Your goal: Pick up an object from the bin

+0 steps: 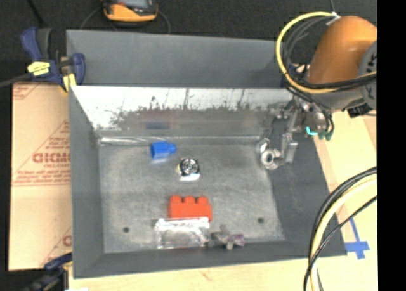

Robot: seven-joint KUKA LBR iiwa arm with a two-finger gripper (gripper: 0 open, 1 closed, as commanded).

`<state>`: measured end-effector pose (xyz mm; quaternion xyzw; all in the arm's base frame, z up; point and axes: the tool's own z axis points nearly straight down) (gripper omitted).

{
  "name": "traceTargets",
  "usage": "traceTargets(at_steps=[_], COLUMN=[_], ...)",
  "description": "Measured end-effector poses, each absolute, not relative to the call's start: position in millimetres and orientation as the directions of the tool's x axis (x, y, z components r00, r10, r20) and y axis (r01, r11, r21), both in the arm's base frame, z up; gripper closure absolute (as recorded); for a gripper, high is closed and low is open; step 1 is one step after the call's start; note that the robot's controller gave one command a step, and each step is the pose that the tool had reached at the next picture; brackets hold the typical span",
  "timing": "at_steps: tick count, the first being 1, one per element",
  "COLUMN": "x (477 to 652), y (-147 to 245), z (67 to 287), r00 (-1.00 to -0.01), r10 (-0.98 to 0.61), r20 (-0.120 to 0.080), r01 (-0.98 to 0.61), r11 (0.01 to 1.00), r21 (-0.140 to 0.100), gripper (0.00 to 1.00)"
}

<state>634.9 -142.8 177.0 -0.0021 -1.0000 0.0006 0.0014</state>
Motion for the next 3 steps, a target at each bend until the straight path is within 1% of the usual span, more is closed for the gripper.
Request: traceTargets(at_steps=[1, 2, 3], x=[640.7, 561.9, 520.8], y=[-158.4, -144.2, -7.0], z=[87.0, 168.9, 106.6], r00=[-0.985, -0.98, -0.993], r10=[0.17, 0.201, 0.115], r20=[0.002, -0.005, 0.002], r01=[0.17, 0.201, 0.115], r11=[0.985, 0.98, 0.993], r21=[0.001, 0.0, 0.003], gripper=[0.0, 0.0, 0.0])
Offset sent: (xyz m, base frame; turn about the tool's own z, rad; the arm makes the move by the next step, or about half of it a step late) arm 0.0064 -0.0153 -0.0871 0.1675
